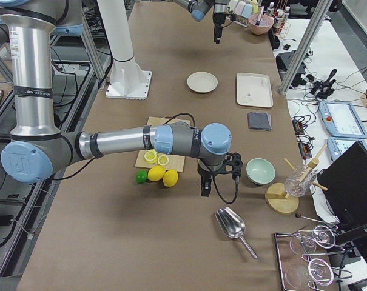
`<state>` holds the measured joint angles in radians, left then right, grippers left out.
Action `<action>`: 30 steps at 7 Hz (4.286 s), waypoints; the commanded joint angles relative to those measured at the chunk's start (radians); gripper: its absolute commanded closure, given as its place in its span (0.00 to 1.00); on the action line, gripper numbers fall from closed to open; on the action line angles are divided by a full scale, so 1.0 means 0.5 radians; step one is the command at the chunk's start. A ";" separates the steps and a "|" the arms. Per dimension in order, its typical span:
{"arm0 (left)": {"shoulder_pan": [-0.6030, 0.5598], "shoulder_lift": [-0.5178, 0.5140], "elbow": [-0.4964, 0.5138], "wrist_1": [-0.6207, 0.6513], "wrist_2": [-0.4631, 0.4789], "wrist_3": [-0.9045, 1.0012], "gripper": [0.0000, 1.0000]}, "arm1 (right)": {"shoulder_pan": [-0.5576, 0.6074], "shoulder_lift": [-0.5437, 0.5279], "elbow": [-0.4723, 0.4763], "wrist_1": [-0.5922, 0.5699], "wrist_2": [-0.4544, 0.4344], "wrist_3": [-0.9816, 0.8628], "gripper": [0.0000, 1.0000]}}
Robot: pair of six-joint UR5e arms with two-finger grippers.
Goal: Place red cherry on plate
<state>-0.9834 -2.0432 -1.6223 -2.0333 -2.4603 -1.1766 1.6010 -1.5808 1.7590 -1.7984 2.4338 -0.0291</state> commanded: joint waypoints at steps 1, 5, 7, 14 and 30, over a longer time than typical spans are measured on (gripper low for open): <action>-0.265 0.299 -0.102 0.017 -0.059 0.366 0.03 | -0.005 0.014 0.001 0.010 0.020 -0.003 0.00; -0.735 0.530 -0.029 0.384 -0.017 1.286 0.04 | -0.051 -0.112 0.056 0.265 0.165 0.085 0.00; -0.886 0.537 -0.020 0.633 0.024 1.662 0.03 | -0.240 -0.109 0.132 0.295 0.118 0.366 0.00; -0.914 0.571 -0.081 0.633 0.015 1.669 0.03 | -1.445 -0.020 0.868 0.458 -0.727 1.770 0.00; -0.911 0.595 -0.124 0.630 0.067 1.645 0.03 | -2.404 -0.354 0.645 1.299 -1.526 2.755 0.12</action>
<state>-1.4387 -1.7470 -1.6828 -1.7180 -2.4270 -0.3543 0.4087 -1.7502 2.0852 -1.1548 1.6765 1.3461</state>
